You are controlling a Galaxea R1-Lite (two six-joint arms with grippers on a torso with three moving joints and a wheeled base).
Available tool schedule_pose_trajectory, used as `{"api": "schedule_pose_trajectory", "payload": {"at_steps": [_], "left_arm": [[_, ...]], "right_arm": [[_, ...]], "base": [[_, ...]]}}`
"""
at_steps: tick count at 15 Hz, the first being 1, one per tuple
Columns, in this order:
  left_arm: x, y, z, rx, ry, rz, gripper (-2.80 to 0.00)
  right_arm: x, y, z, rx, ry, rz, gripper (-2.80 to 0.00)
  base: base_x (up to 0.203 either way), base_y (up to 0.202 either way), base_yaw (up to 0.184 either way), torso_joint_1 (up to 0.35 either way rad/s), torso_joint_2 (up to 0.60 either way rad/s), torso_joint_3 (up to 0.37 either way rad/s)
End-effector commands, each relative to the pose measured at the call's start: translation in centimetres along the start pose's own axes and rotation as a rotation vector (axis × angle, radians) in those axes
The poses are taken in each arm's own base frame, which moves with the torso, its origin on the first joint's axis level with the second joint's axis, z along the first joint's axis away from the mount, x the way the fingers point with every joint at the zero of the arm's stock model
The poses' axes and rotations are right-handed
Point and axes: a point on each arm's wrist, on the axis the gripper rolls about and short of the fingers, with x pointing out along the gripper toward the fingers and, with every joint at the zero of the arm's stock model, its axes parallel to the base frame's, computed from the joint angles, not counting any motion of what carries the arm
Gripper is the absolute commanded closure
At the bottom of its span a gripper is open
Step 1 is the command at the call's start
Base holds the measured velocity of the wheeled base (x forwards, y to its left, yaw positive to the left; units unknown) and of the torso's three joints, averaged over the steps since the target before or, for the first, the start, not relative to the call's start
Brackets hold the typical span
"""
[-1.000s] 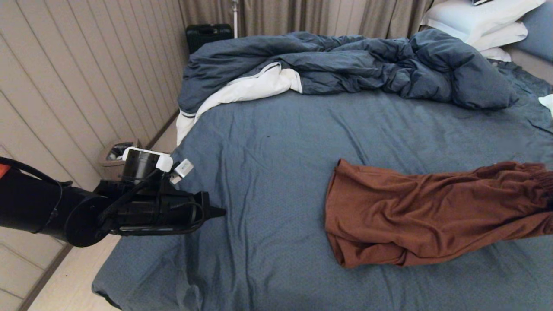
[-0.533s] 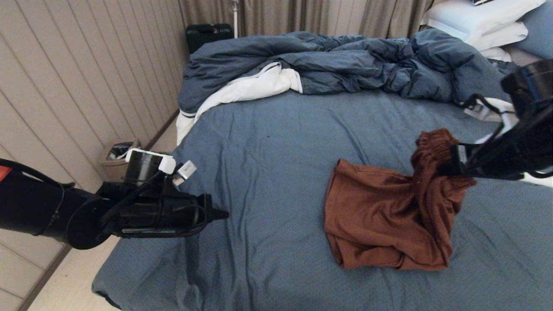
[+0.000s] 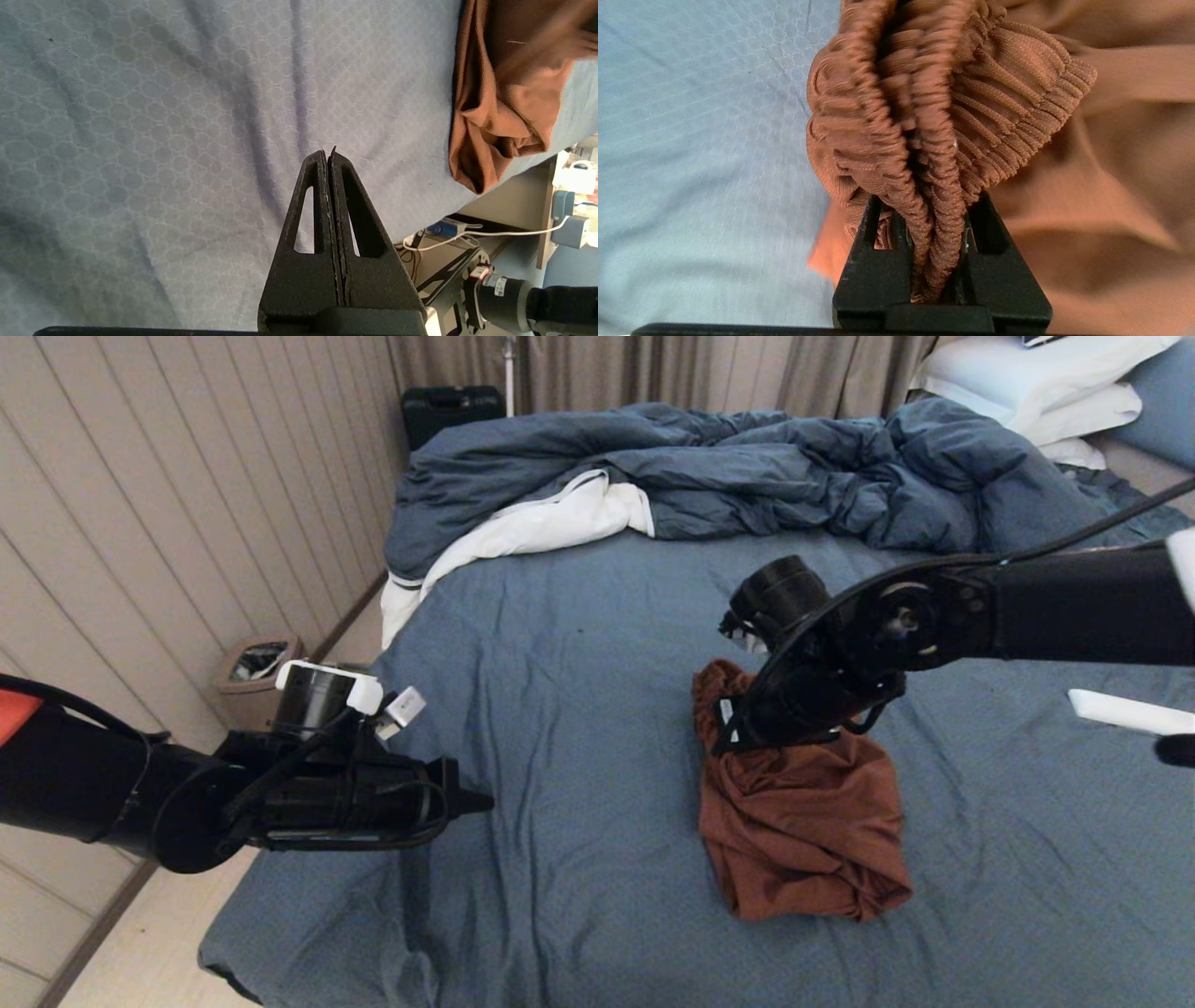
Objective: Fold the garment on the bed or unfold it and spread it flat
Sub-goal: Fold the brown shorts
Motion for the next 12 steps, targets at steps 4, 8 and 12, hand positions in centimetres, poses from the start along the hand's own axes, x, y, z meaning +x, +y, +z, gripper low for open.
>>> {"api": "schedule_pose_trajectory", "payload": {"at_steps": [4, 8, 12], "left_arm": [[0.5, 0.3, -0.1, -0.008, 0.013, 0.004, 0.0], [0.4, 0.3, -0.1, -0.008, 0.013, 0.002, 0.0], [0.3, 0.2, -0.1, -0.005, 0.009, -0.001, 0.0]], "right_arm": [[3.5, 0.9, -0.4, -0.008, 0.061, -0.013, -2.8], [-1.0, 0.6, 0.7, 0.004, -0.039, 0.026, -2.8], [-5.0, 0.5, 1.0, 0.0, -0.116, 0.065, -2.8]], "base": [[0.0, 0.0, 0.0, 0.0, 0.0, 0.0], [0.0, 0.0, 0.0, 0.0, 0.0, 0.0], [0.0, 0.0, 0.0, 0.0, 0.0, 0.0]]}}
